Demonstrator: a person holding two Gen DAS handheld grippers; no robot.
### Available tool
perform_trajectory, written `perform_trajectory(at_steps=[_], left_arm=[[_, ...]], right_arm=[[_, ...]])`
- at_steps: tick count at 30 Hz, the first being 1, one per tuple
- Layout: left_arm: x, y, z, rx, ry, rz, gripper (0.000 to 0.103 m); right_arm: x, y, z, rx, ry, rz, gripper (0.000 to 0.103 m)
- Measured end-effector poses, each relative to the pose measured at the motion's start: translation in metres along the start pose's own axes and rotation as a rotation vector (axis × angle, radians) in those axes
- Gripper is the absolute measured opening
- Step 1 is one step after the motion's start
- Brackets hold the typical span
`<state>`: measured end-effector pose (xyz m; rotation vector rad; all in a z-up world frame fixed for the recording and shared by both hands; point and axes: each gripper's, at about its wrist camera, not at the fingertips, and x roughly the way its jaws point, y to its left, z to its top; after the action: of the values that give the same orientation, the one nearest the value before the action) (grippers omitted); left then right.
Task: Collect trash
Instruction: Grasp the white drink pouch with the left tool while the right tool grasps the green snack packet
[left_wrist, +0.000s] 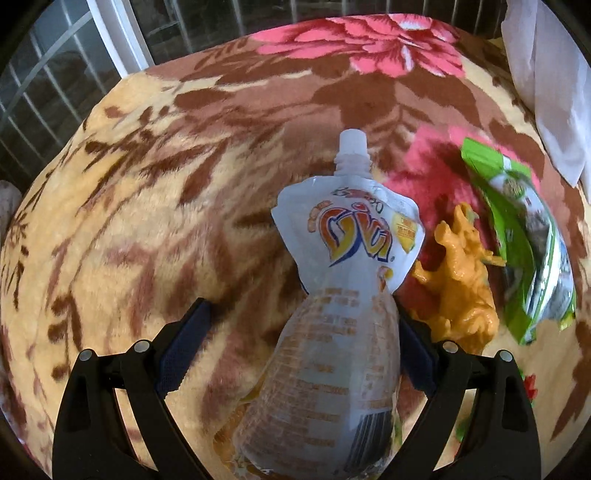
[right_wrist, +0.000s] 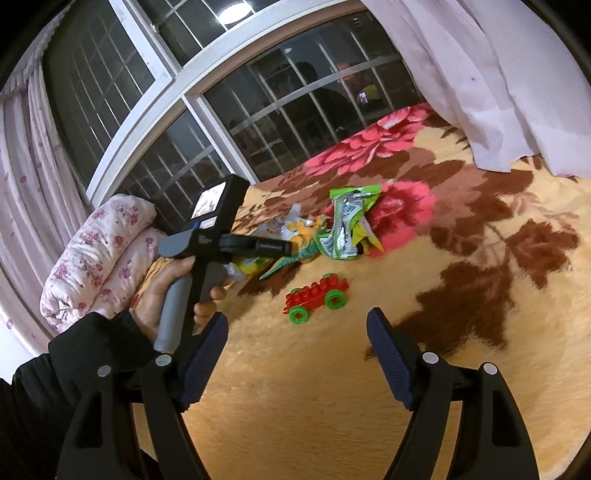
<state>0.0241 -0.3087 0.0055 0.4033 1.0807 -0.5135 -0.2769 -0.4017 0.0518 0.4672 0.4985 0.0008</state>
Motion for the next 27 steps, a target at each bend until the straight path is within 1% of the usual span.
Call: perform_trajectory(at_steps=[2, 3, 4, 5, 6, 7, 10, 14, 17, 21, 25, 27], left_arm=[[0.001, 0.001, 0.002, -0.001, -0.006, 0.0, 0.085], [0.0, 0.001, 0.002, -0.001, -0.015, 0.001, 0.078], [-0.002, 0.0, 0.001, 0.002, -0.024, 0.003, 0.069], [-0.004, -0.001, -0.001, 0.007, -0.032, 0.0, 0.065], [-0.008, -0.003, -0.003, 0.012, -0.042, -0.006, 0.053], [-0.012, -0.004, -0.005, 0.014, -0.05, -0.005, 0.049], [-0.023, -0.002, -0.021, 0.007, -0.075, 0.008, 0.046], [-0.037, 0.016, -0.05, -0.041, -0.102, -0.018, 0.044], [-0.052, 0.028, -0.08, -0.079, -0.119, -0.013, 0.043], [-0.087, 0.035, -0.132, -0.106, -0.158, 0.001, 0.042], [-0.117, 0.034, -0.181, -0.132, -0.209, 0.014, 0.042], [-0.124, 0.031, -0.2, -0.145, -0.226, 0.041, 0.043]], right_arm=[[0.002, 0.003, -0.001, -0.013, 0.002, -0.006, 0.076], [0.003, 0.005, -0.001, -0.019, 0.005, -0.007, 0.076], [0.004, 0.007, -0.002, -0.024, 0.01, -0.008, 0.076], [0.006, 0.008, -0.003, -0.026, 0.013, -0.009, 0.076], [0.006, 0.009, -0.004, -0.03, 0.016, -0.011, 0.076], [0.007, 0.011, -0.005, -0.037, 0.019, -0.016, 0.074], [0.009, 0.014, -0.008, -0.053, 0.029, -0.025, 0.073], [0.008, 0.017, -0.011, -0.055, 0.031, -0.017, 0.072], [0.008, 0.019, -0.012, -0.056, 0.033, -0.018, 0.07], [0.009, 0.015, -0.009, -0.025, 0.038, -0.017, 0.07], [0.017, 0.007, 0.01, 0.027, 0.051, -0.011, 0.07], [0.026, 0.006, 0.03, -0.001, 0.052, -0.053, 0.07]])
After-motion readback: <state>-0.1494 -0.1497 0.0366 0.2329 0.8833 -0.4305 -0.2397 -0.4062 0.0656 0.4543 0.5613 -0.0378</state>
